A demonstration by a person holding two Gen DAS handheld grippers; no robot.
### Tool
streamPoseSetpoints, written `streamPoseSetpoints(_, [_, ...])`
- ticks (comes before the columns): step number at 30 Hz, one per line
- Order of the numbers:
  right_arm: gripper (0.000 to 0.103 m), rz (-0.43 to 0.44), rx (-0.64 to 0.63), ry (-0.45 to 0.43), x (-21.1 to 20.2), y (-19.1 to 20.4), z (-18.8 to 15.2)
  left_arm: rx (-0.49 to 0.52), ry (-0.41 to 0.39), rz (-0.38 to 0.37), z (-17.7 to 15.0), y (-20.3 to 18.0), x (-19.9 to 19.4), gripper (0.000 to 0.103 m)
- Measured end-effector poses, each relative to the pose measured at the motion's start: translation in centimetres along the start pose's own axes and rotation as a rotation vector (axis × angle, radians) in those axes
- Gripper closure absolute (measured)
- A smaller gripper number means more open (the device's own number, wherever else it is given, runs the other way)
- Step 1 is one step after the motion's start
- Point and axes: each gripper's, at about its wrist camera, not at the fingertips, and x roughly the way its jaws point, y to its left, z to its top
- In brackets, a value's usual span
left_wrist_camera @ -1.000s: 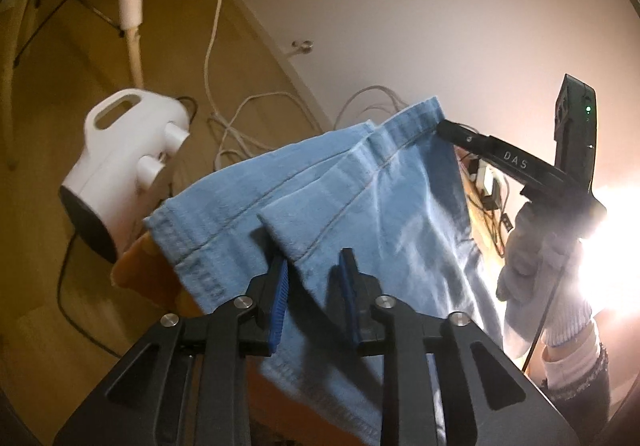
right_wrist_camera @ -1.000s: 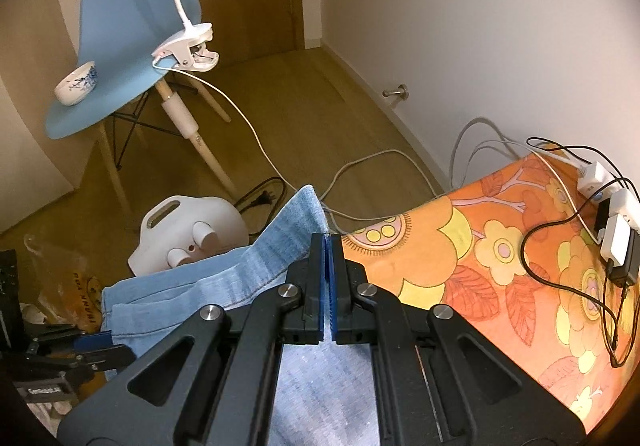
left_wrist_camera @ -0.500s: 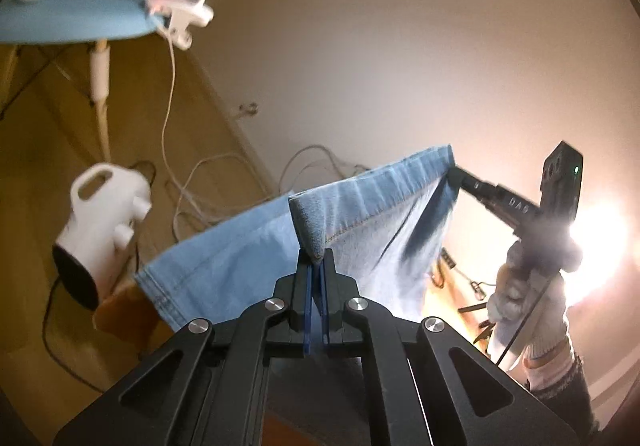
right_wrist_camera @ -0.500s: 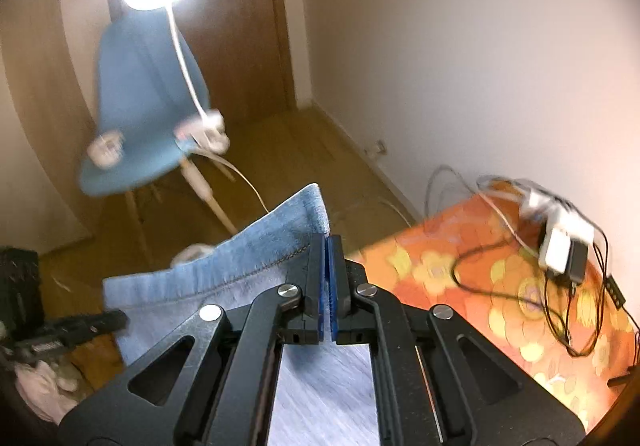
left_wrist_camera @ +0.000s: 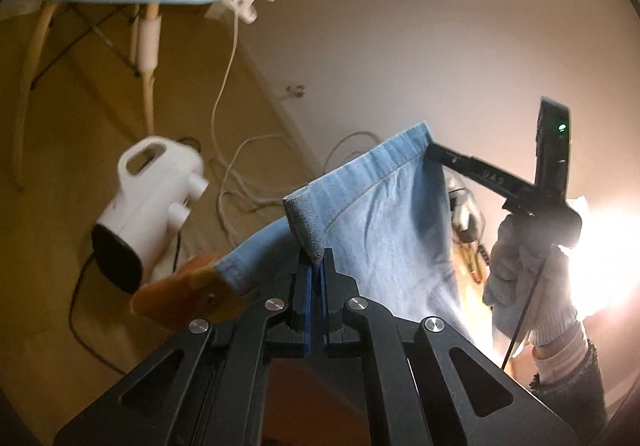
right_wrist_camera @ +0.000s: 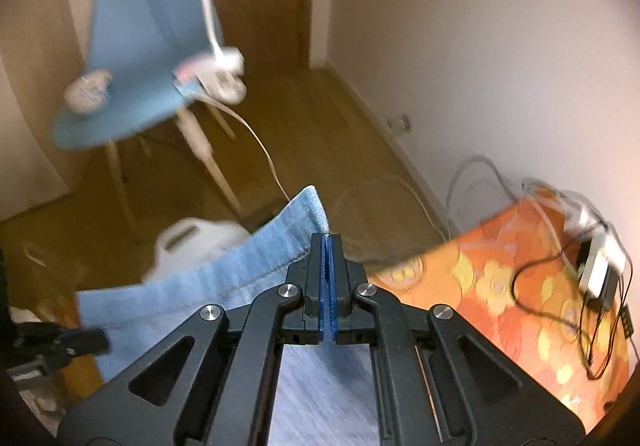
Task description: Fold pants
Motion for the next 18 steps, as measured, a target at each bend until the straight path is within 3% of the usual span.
streamPoseSetpoints(5, [0.101, -0.016, 0.045, 0.085, 4.3, -2.0, -1.9, -0.035, 0.039, 0.015, -0.3, 1.3, 2.1, 0.101])
streamPoseSetpoints(10, [0.101, -0.045, -0.003, 0.137, 7.0, -1.4, -1.9, -0.036, 0.054, 0.050, -0.4, 1.7, 3.1, 0.101])
streamPoseSetpoints(12, [0.099, -0.052, 0.020, 0.113, 6.3, -1.9, -1.8, -0.027, 0.060, 0.064, -0.6, 1.8, 3.1, 0.101])
streamPoseSetpoints(15, [0.086, -0.016, 0.109, 0.081, 3.0, -4.2, -2.3, -0.010, 0.059, 0.074, -0.8, 1.7, 3.0, 0.101])
streamPoseSetpoints(18, [0.086, -0.029, 0.160, 0.033, -2.6, -7.0, -4.0, -0.002, 0.059, 0.083, -0.8, 1.5, 2.9, 0.101])
